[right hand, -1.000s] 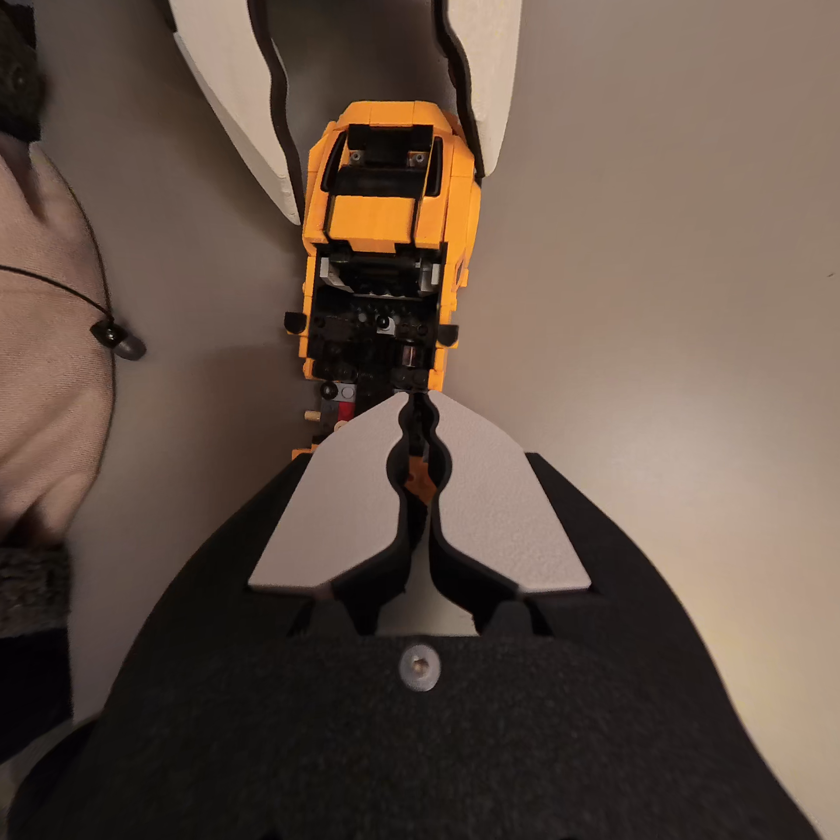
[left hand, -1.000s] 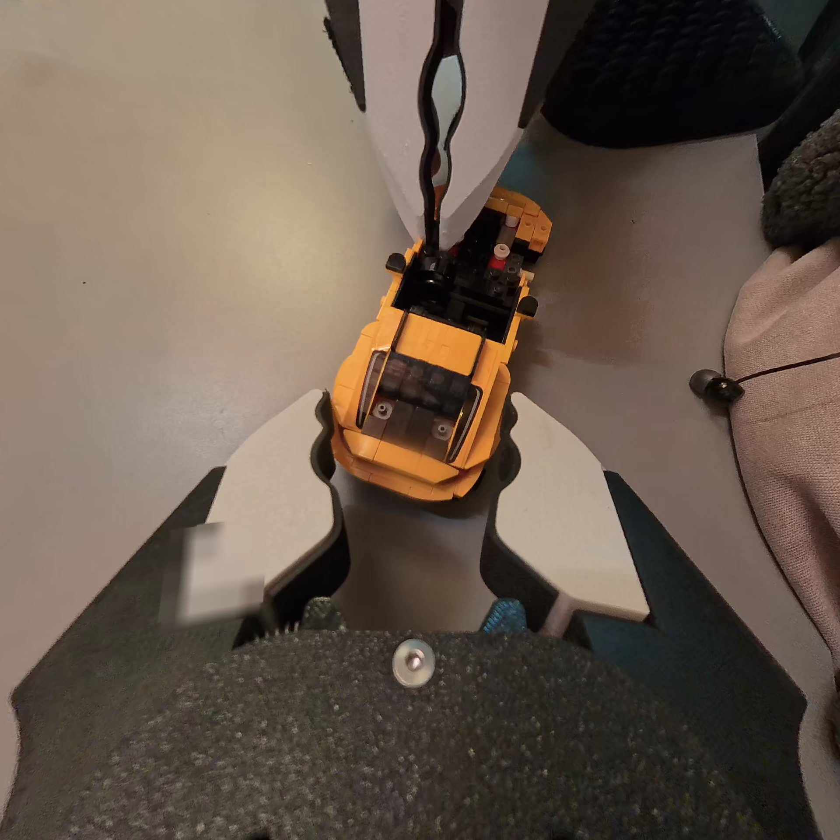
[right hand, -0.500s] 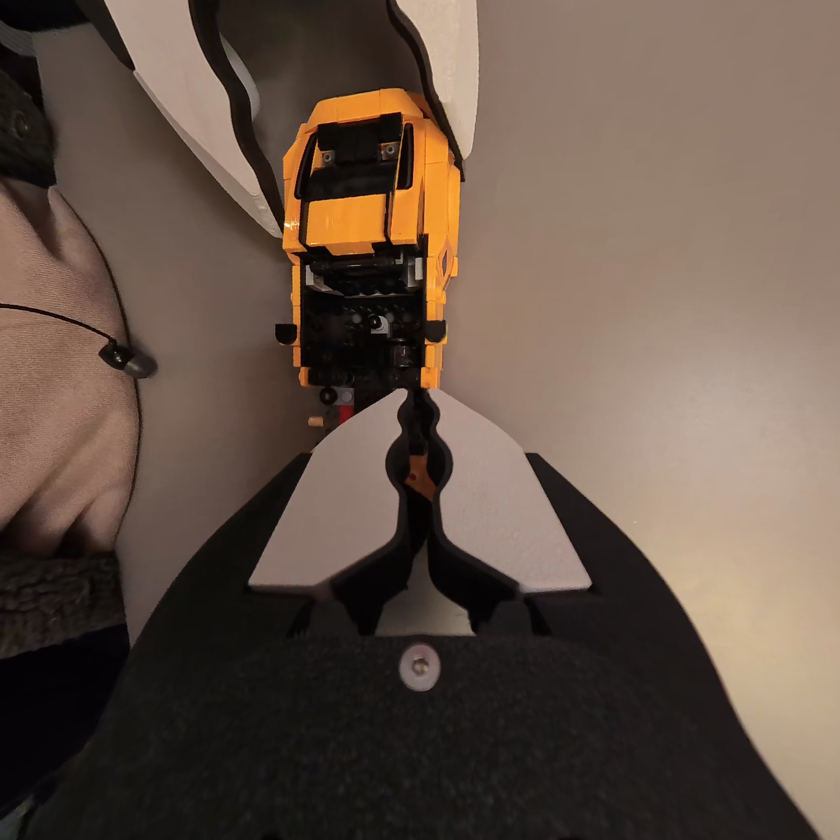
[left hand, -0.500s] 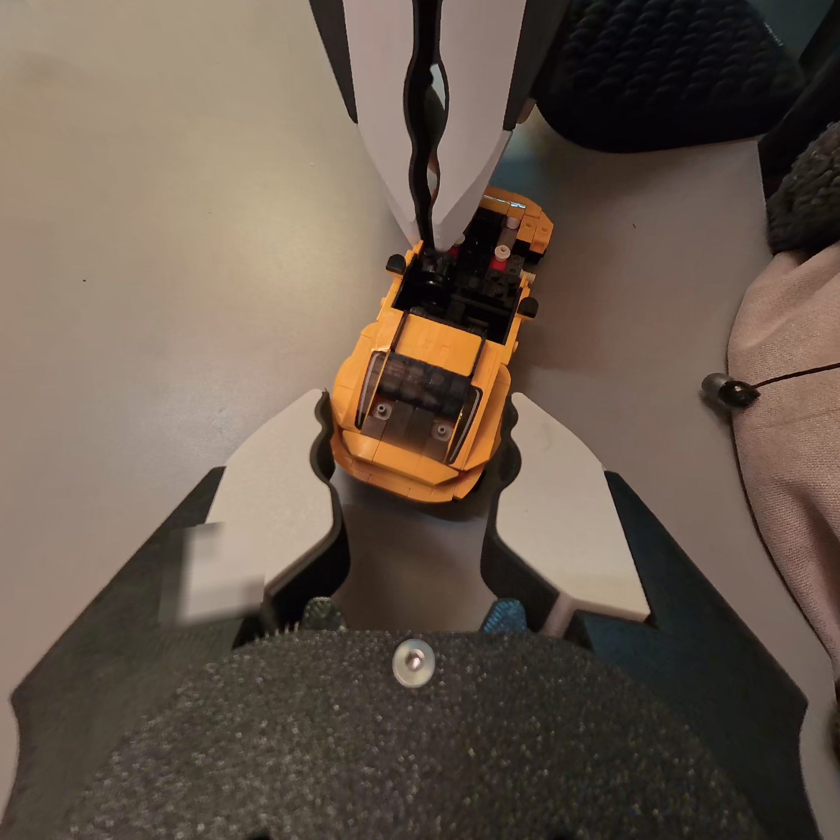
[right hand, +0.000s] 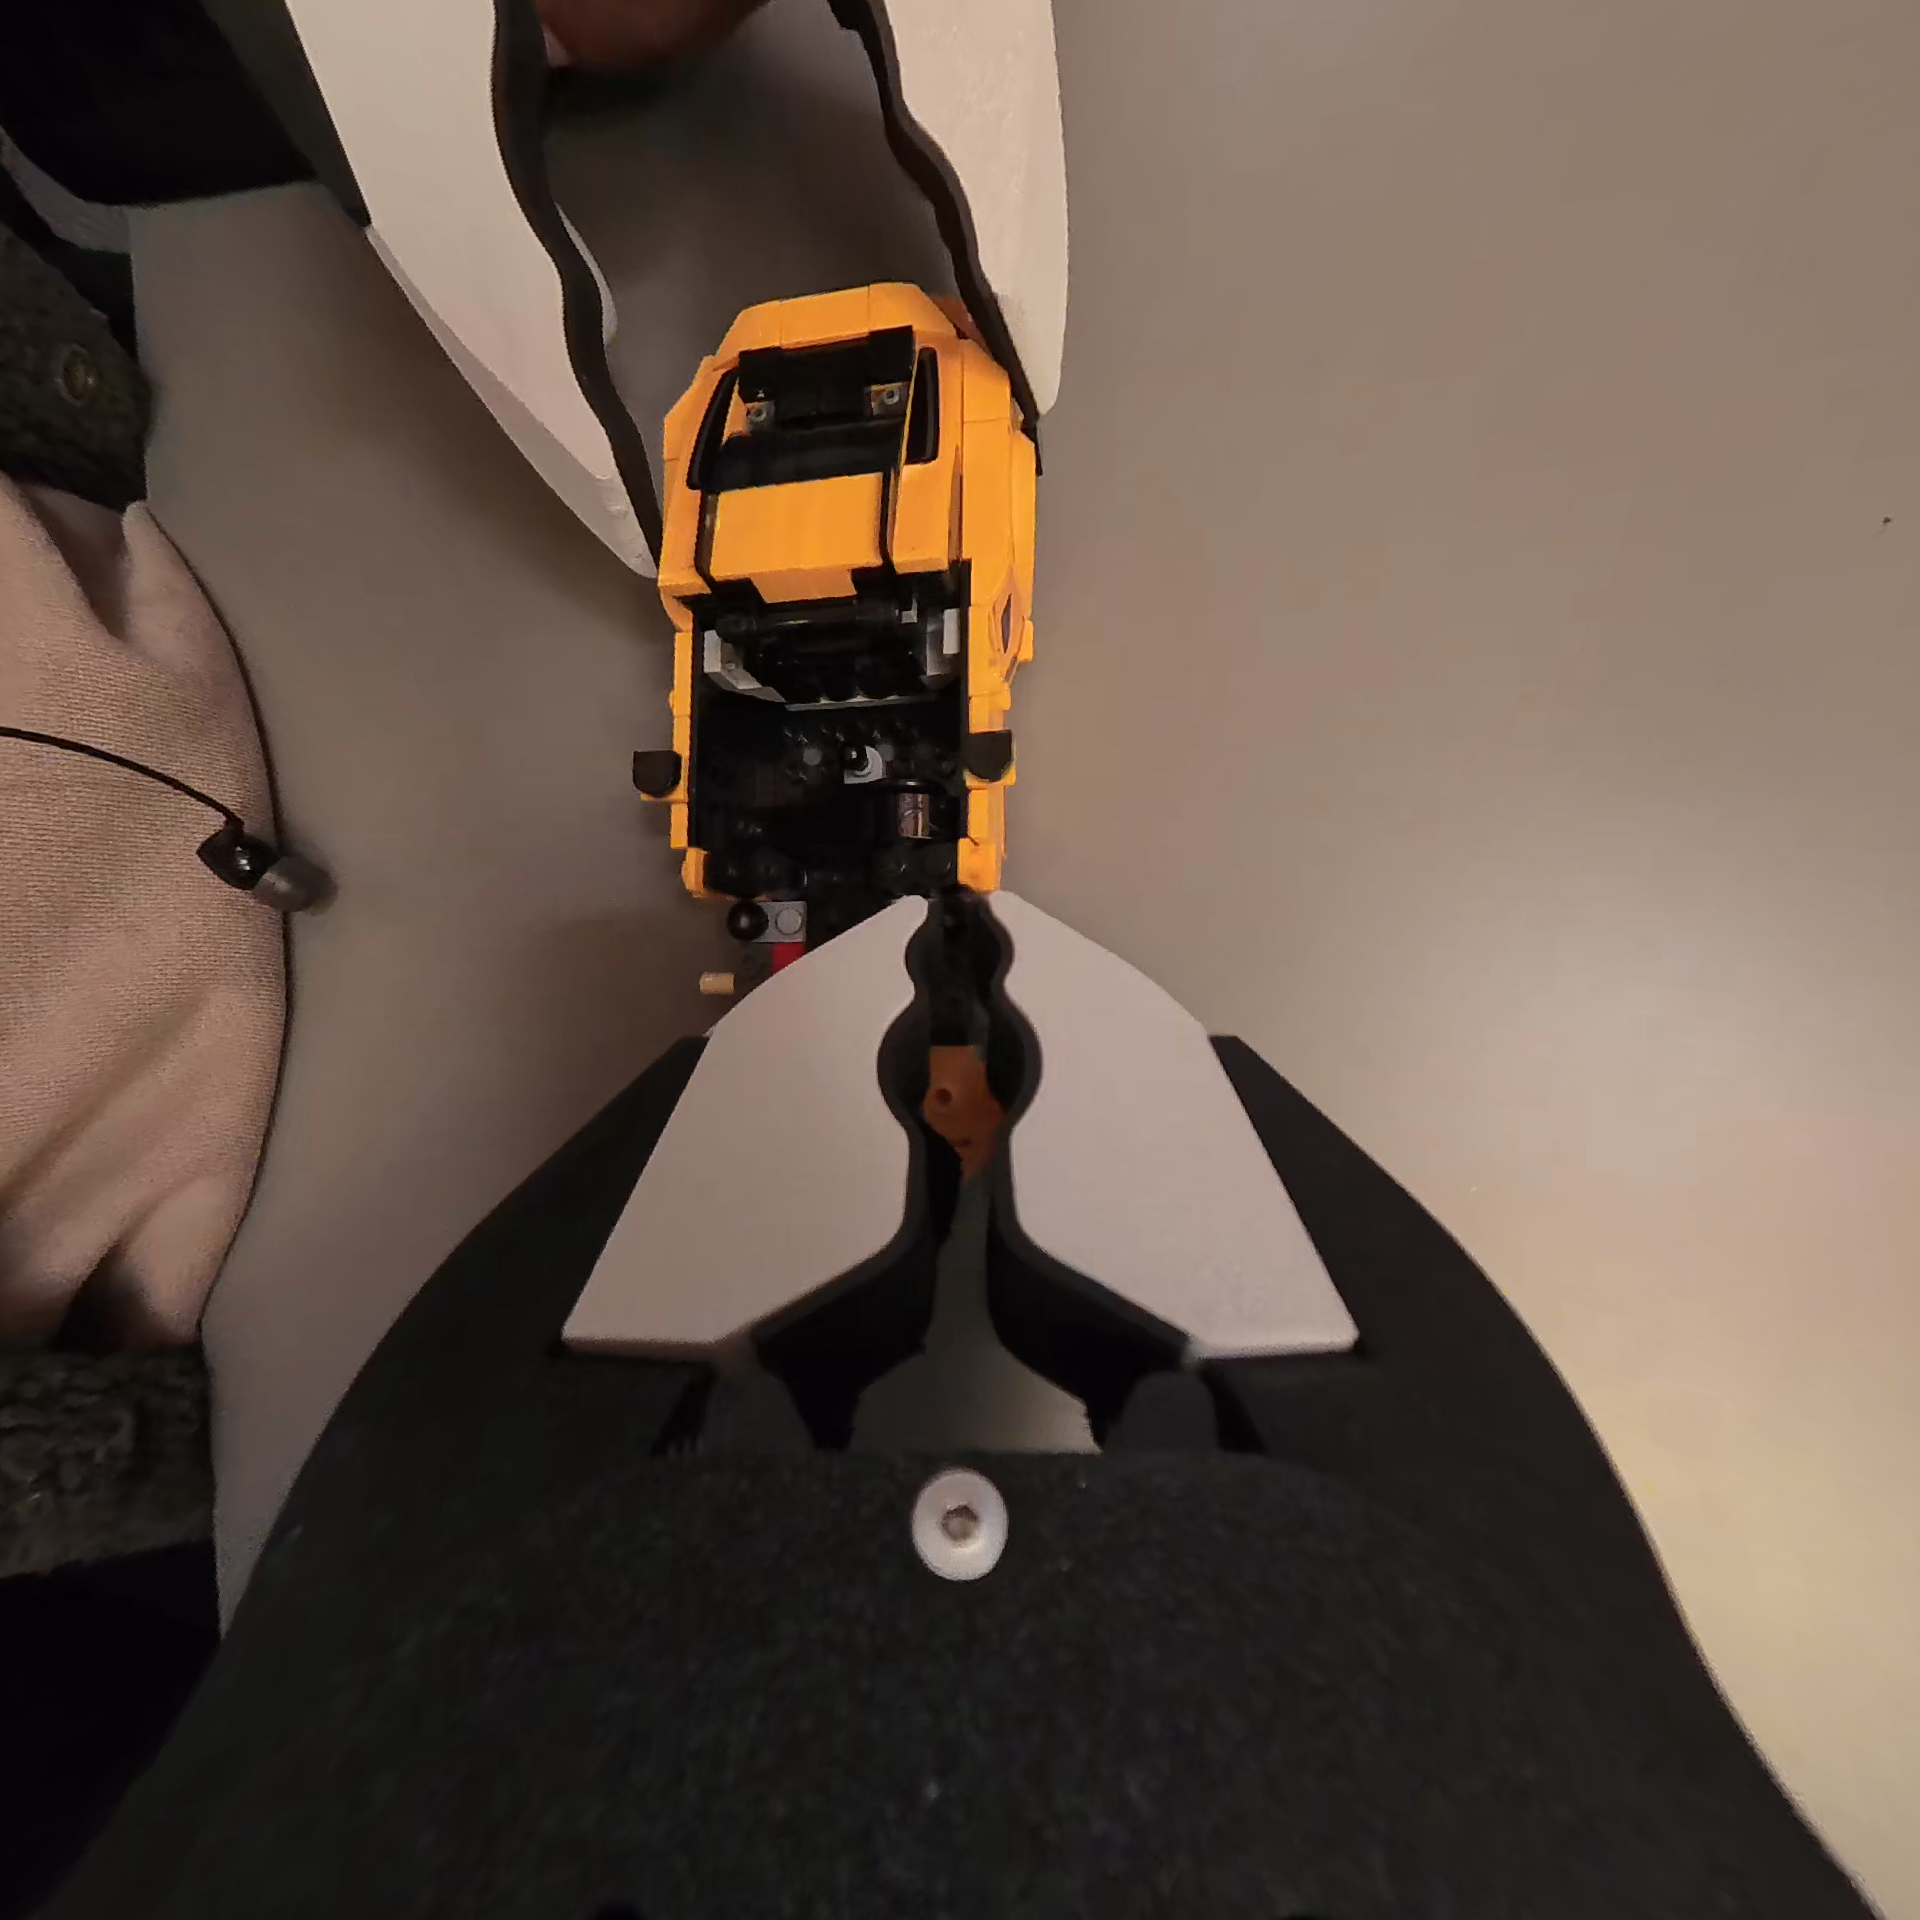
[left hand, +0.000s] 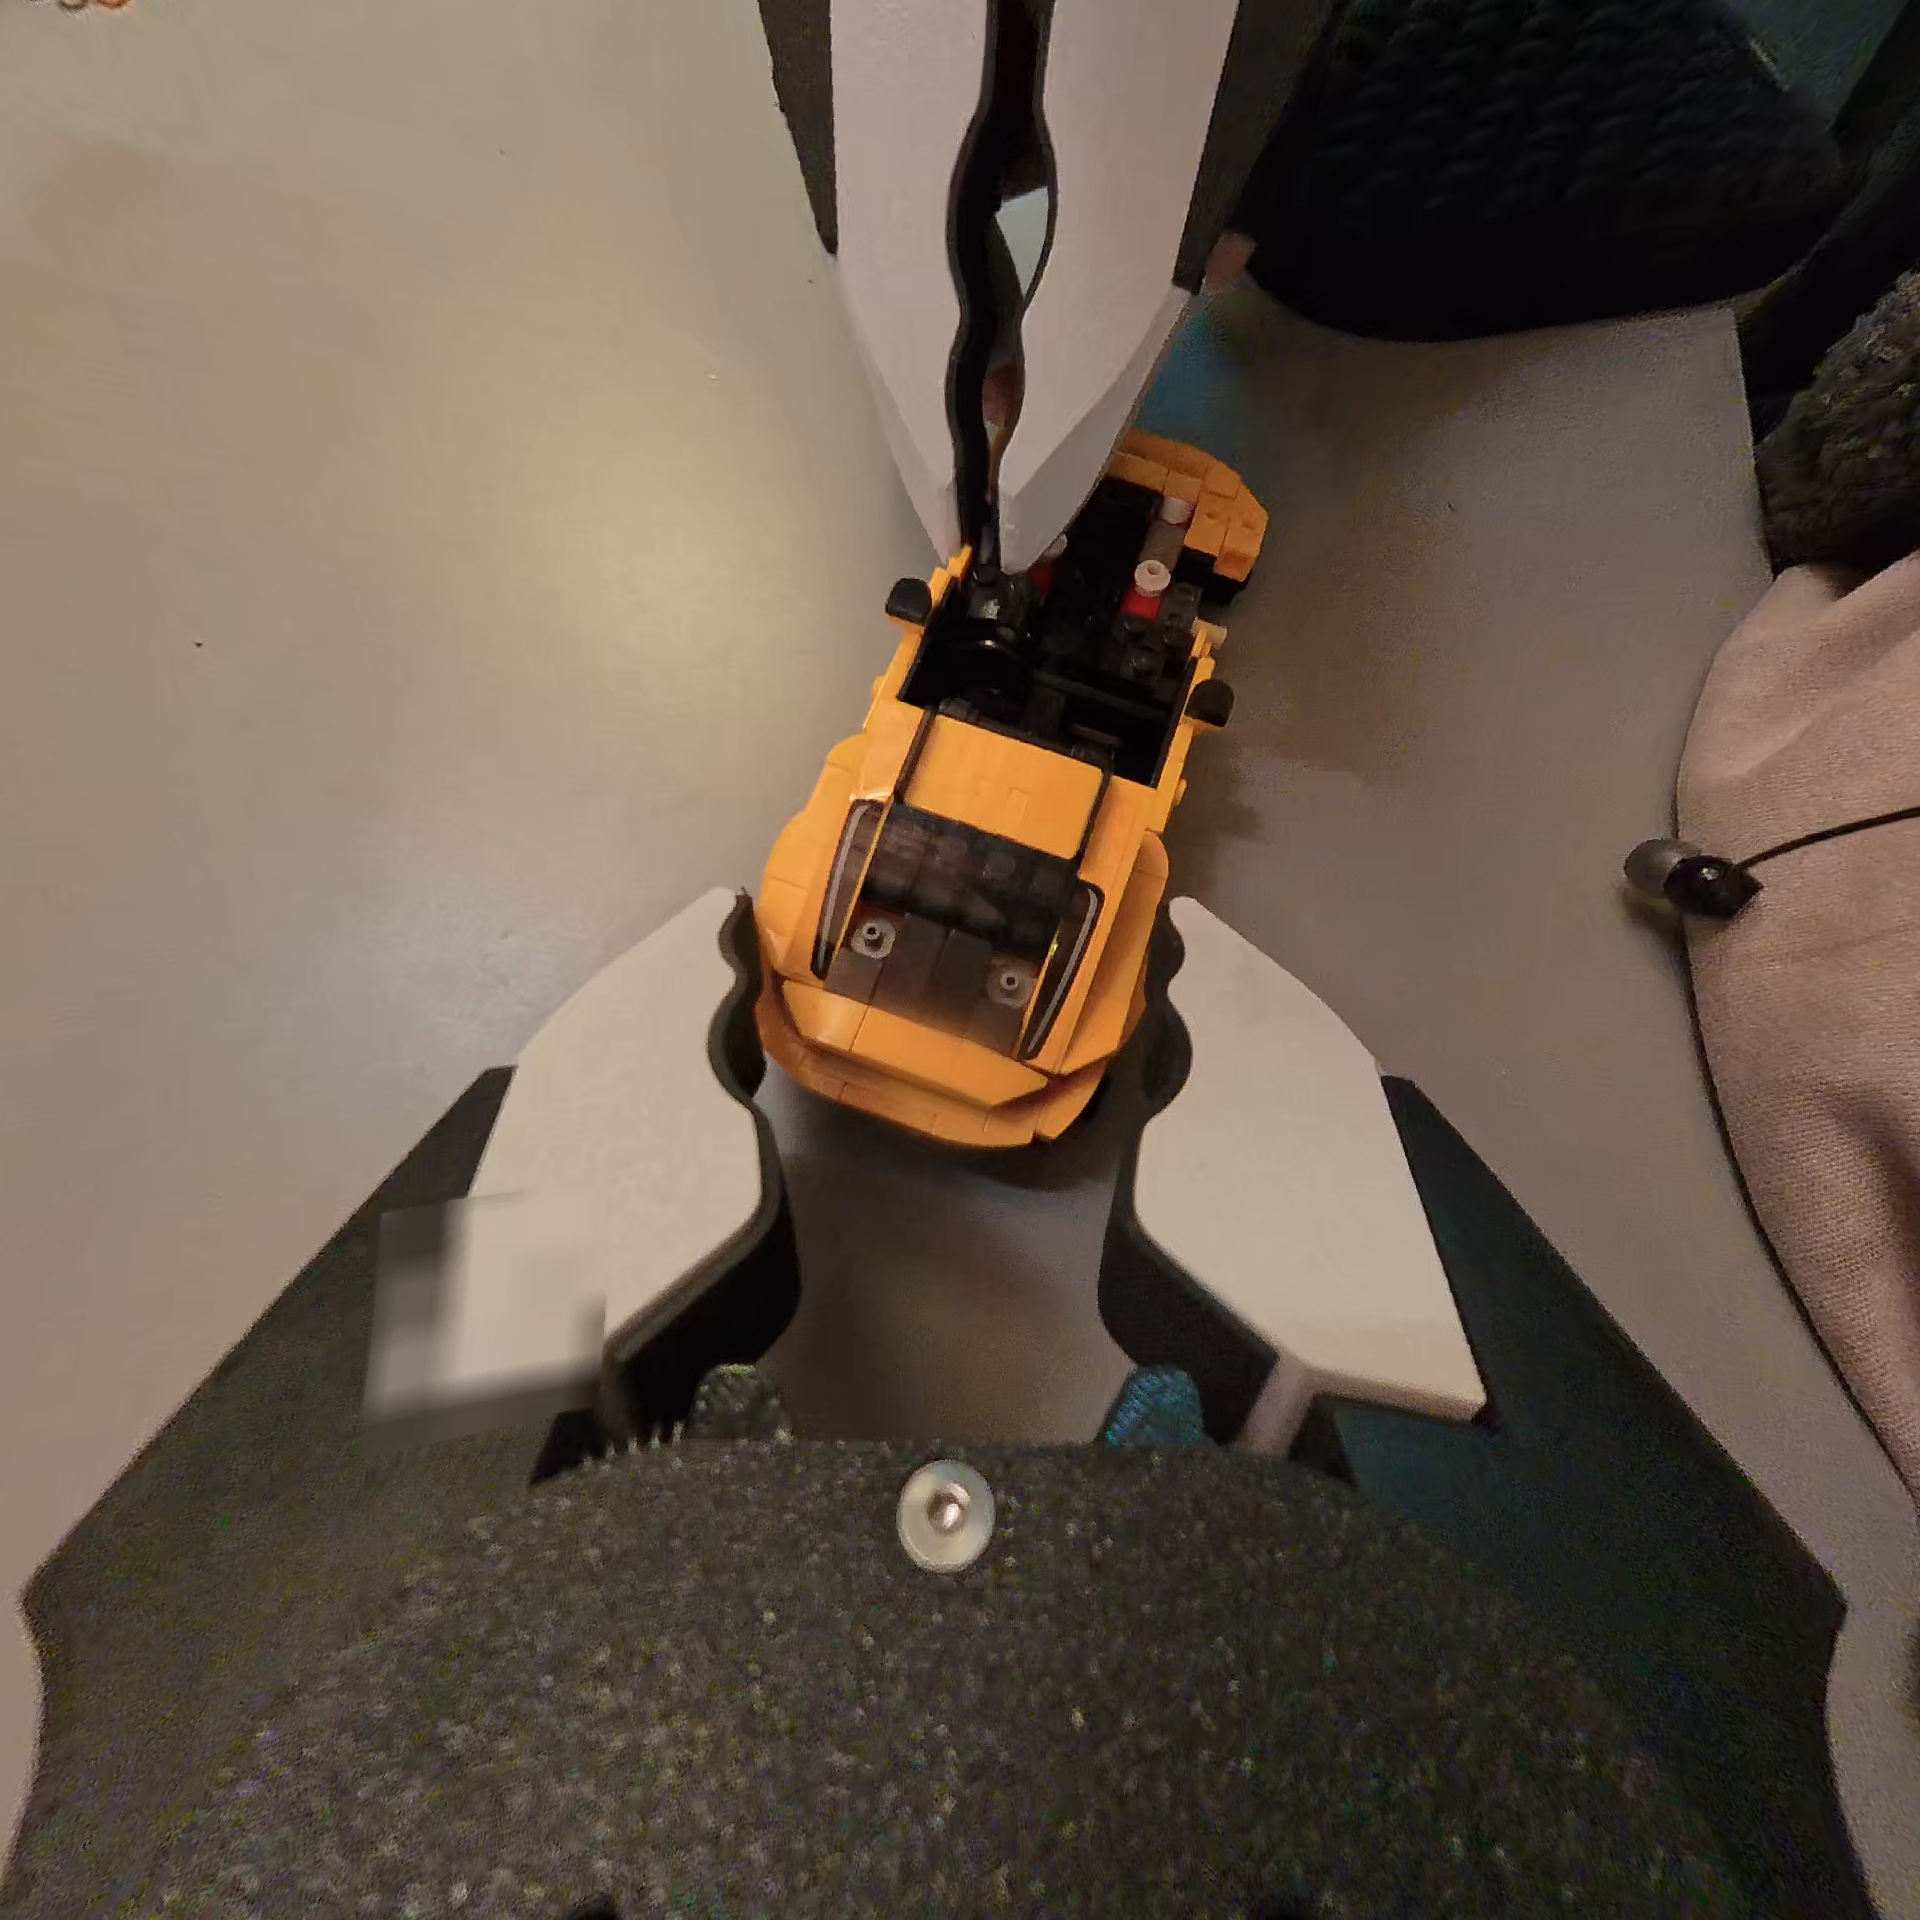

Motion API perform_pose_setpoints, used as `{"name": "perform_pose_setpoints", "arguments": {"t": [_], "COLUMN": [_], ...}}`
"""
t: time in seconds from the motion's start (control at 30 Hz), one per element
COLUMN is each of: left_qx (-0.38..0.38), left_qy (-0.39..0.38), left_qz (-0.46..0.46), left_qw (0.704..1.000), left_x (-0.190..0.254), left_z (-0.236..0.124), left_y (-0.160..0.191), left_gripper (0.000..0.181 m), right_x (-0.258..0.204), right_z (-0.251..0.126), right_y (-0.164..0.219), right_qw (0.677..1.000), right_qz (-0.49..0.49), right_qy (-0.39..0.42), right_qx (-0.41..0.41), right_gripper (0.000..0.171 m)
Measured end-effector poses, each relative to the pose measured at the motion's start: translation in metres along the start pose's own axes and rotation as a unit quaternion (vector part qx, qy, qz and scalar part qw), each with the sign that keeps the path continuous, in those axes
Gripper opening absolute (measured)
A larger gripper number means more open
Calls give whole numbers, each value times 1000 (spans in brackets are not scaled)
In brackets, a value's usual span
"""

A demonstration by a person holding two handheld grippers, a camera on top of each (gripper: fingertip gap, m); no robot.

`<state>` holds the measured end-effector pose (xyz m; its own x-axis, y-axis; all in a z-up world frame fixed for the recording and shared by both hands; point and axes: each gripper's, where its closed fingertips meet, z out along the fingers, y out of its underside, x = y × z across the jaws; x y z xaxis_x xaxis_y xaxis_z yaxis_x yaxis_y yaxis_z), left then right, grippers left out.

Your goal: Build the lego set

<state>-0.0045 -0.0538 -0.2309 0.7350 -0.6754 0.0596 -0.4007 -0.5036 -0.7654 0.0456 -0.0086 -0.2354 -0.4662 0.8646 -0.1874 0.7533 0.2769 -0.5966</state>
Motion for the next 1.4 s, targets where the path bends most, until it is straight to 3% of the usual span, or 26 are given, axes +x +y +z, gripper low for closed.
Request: {"name": "perform_pose_setpoints", "arguments": {"t": [0.47, 1.13, 1.4], "left_qx": [0, 0, 8], "left_qy": [3, -1, 4], "left_qz": [3, 1, 5], "left_qw": [1000, 1000, 1000], "left_x": [-1, -1, -2], "left_z": [0, 0, -1], "left_y": [-1, -1, 0], "left_gripper": [70, 71, 71], "right_x": [-2, -2, -5], "right_z": [-8, 1, -2], "right_y": [-2, 3, 1], "right_qw": [999, 999, 1000], "right_qz": [-13, -8, 5], "right_qy": [7, -4, 10], "right_qx": [43, -54, -6], "right_gripper": [4, 3, 5]}}
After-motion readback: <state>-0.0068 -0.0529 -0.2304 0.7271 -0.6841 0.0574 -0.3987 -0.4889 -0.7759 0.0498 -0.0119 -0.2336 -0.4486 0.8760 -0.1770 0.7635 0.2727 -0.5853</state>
